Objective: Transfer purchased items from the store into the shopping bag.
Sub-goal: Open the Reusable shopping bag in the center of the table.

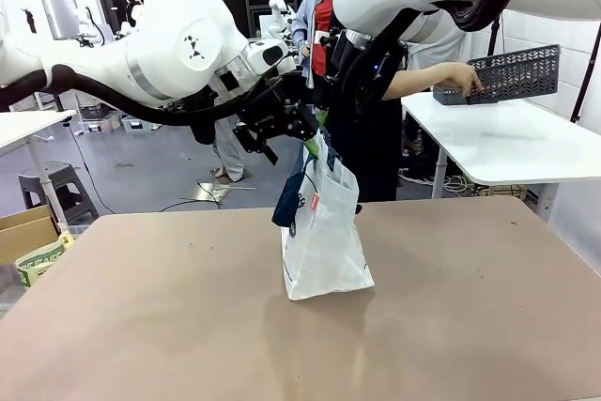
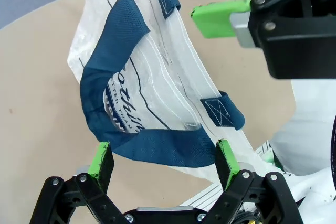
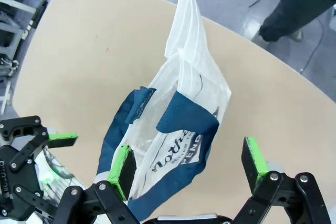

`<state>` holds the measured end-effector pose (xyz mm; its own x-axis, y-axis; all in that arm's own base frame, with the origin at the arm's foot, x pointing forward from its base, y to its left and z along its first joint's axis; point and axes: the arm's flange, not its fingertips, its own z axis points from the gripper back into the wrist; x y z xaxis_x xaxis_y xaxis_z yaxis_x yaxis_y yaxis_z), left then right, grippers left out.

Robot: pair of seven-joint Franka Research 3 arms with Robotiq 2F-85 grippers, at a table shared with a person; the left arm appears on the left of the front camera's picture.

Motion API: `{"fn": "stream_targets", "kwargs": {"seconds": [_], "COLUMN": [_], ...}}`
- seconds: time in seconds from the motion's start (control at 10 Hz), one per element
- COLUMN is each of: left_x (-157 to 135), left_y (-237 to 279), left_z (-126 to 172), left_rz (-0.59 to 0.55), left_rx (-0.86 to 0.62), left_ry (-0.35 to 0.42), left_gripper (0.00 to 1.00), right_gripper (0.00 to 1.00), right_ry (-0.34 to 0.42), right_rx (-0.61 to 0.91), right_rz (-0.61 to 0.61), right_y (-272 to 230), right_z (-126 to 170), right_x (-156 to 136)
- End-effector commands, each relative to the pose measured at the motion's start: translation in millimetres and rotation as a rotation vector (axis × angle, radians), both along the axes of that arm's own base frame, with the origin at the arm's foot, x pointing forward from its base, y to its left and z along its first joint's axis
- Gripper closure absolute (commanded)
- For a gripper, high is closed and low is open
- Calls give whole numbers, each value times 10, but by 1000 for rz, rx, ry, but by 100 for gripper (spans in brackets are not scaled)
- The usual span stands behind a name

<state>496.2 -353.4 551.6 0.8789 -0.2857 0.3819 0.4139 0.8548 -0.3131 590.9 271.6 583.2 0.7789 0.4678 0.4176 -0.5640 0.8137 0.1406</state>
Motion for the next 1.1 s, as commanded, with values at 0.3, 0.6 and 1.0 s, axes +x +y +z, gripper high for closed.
{"fn": "stream_targets", "kwargs": {"seconds": [0.3, 0.6, 1.0], "left_x": [108, 51, 85], "left_y": [-84, -53, -64], "left_z": [-80, 64, -20], "left_rz": [17, 25, 20], "left_rx": [-53, -79, -63], "left_ry": [27, -16, 9], "left_gripper": [0, 0, 0], "right_gripper": [0, 0, 0], "right_ry": [91, 115, 128], "right_rx": [7, 7, 3], "right_rz": [-9, -10, 3], "right_y": [107, 112, 121], "right_z": [-131, -205, -239], "right_x": [99, 114, 126]}}
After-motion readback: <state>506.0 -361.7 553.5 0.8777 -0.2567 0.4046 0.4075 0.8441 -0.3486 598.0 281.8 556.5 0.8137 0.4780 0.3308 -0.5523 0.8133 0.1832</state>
